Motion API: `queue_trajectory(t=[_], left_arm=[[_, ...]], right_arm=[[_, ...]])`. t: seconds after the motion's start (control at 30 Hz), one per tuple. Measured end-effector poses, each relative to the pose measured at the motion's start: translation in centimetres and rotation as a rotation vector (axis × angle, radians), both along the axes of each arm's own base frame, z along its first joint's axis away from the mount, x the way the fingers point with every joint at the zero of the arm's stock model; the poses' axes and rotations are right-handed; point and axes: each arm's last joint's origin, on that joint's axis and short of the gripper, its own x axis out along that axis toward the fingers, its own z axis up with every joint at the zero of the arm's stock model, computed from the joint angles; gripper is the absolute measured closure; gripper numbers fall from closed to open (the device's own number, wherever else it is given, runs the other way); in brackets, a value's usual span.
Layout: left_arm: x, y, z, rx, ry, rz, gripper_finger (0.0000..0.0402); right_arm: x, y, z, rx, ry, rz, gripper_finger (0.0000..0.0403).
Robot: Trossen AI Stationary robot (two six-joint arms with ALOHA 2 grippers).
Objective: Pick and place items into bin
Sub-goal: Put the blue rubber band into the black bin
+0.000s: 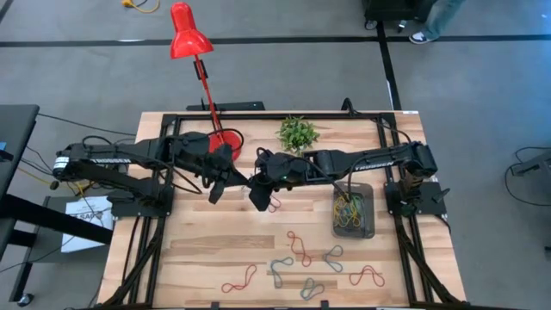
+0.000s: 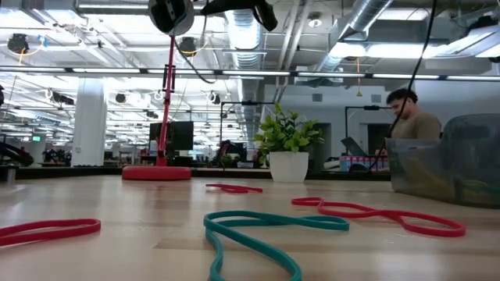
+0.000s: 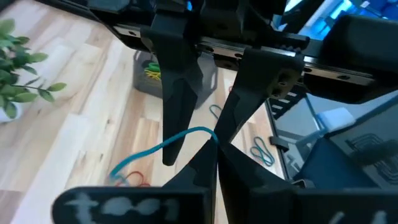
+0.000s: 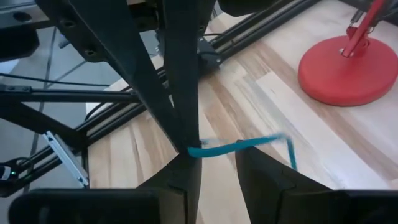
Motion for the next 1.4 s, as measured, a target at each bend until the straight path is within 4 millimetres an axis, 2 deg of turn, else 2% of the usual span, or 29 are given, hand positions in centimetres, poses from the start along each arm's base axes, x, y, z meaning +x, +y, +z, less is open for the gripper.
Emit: queue_trajectory(t=[0.37,0.73,1.1,1.4], left_arm=[[0.07,0.24,-0.09,0.058,0.001,0.045,0.0401],[0.05,0.25,-0.08,0.044,0.004,0.056,0.0401],[0.05,0.21,-0.09,0.032,0.006,0.052,0.0401],[0.18,0.23,-0.16,0.032,0.007,0.054,0.0401]], right_arm=[[0.21,0.24,0.23,0.027,-0.031,0.034,0.0310],[0.32,-0.13,0.34,0.020,-0.045,0.013,0.0310],[-0.32,-0.23,-0.59,0.044,0.068,-0.027,0.0310],[-0.03,-0.29,-0.20,0.046,0.018,-0.032,0.0310]])
